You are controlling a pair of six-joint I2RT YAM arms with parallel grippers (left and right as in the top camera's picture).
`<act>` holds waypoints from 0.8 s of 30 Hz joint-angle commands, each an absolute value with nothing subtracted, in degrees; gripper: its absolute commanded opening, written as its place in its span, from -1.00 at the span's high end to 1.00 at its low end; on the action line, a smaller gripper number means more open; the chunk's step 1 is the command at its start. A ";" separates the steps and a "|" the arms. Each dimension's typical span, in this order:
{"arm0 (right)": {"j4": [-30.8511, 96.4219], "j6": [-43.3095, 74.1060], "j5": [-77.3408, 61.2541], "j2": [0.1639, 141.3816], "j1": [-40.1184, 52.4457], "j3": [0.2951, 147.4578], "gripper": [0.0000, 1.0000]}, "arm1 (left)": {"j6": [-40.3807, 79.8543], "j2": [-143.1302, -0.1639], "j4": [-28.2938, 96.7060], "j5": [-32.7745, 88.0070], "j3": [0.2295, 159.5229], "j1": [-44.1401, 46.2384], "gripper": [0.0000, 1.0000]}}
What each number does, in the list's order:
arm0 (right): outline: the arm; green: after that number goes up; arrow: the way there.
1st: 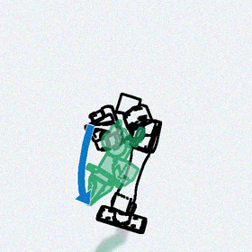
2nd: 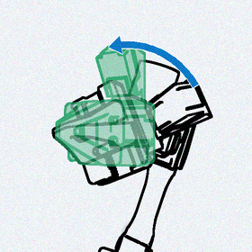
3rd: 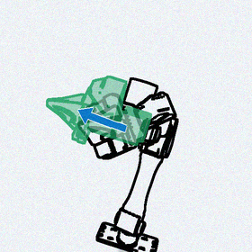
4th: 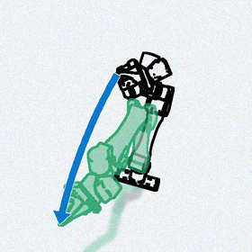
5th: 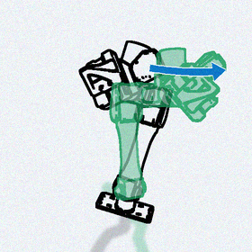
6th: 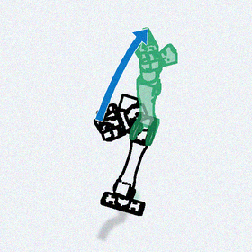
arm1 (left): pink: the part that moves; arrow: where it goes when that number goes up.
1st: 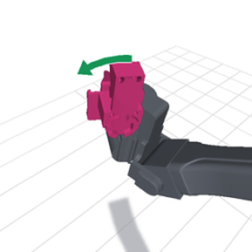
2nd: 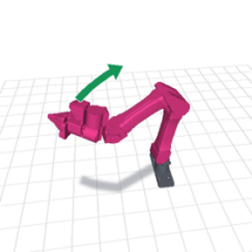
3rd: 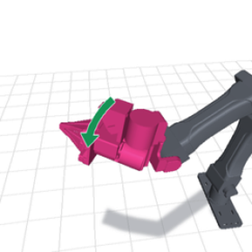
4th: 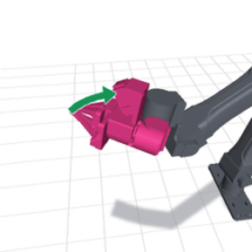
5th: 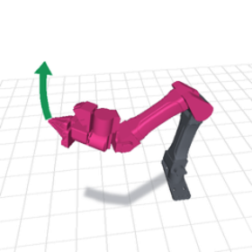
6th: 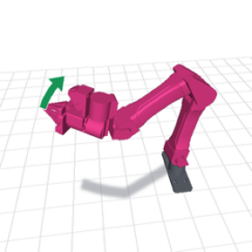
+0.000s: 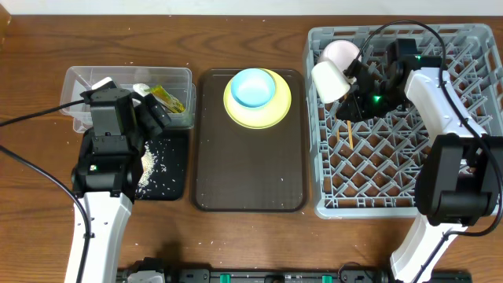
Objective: Sort waste into correct bins and load items into the dishwasher rack
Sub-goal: 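Lower the white cup upright into the rack and open the gripper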
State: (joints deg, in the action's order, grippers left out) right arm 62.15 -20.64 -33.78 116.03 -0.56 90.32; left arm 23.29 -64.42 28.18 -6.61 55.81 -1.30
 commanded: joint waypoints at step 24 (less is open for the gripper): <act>66.46 -16.08 -23.75 101.89 3.66 96.07 0.98 | 22.55 -64.40 28.23 -7.14 56.53 -1.48 -0.89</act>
